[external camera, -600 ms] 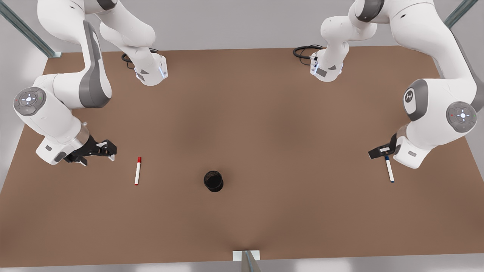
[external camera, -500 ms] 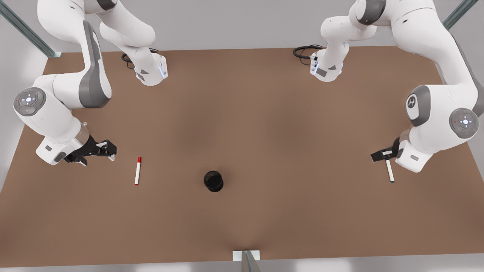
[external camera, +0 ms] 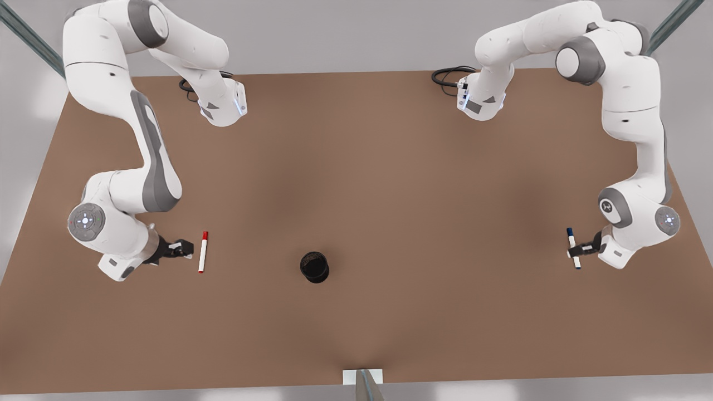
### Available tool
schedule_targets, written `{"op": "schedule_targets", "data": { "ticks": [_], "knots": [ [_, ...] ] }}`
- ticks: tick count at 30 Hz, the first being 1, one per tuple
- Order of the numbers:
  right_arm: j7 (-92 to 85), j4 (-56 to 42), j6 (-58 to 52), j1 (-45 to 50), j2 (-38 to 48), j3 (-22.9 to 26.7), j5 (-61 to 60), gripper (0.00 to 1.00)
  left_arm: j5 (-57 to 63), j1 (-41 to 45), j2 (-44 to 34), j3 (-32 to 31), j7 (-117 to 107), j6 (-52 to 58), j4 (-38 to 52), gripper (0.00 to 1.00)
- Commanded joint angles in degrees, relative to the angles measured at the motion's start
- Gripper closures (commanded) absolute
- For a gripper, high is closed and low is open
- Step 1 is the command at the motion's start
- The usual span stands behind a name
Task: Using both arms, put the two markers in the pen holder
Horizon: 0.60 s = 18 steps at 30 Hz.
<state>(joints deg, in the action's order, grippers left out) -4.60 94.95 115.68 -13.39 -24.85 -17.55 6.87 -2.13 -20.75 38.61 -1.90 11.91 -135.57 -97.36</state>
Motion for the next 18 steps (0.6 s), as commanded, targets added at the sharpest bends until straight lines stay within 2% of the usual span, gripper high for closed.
{"op": "schedule_targets", "data": {
  "ticks": [1, 4, 5, 6, 7, 10, 15, 16, 18],
  "knots": [
    [0.5, 3.5, 11.8, -0.3, -1.5, 0.0, 1.0, 0.0, -0.3, 0.2, 0.5, 0.1, 27.7, -9.9, 0.0, 0.04],
    [3.9, 2.9, 13.8, -0.3, -6.6, 0.1, 3.1, 0.0, -0.2, 0.2, 2.0, 0.0, 29.2, -9.7, 0.0, 0.04],
    [3.9, 2.9, 14.5, -0.7, -9.1, 0.1, 3.1, 0.0, -0.2, 0.4, 2.1, 0.1, 29.6, -9.7, 0.1, 0.09],
    [3.8, 3.0, 15.4, -1.2, -9.9, 0.4, 3.1, 0.0, -0.2, 0.5, 2.6, 0.1, 29.6, -9.7, 0.1, 0.2],
    [3.8, 3.0, 15.5, -1.2, -9.9, 0.4, 3.1, 0.0, -0.2, 0.5, 2.7, 0.1, 29.5, -9.7, 0.1, 0.21],
    [3.9, 3.1, 16.6, -1.7, -11.8, 0.8, 4.2, 0.0, -0.2, 0.5, 3.3, 0.1, 29.4, -9.7, 0.2, 0.31],
    [3.7, 3.1, 20.5, -3.1, -15.6, 0.8, 5.6, 0.0, -0.3, 0.1, 4.2, 0.1, 29.1, -9.7, 0.3, 0.33],
    [3.8, 3.1, 20.5, -3.1, -15.7, 0.8, 5.6, 0.0, -0.3, 0.1, 4.2, 0.1, 29.0, -9.7, 0.3, 0.38],
    [4.5, 3.3, 20.4, -2.6, -15.7, 0.8, 5.6, 0.0, -0.3, 0.0, 4.2, 0.1, 29.0, -9.8, 0.3, 0.41]
  ]
}}
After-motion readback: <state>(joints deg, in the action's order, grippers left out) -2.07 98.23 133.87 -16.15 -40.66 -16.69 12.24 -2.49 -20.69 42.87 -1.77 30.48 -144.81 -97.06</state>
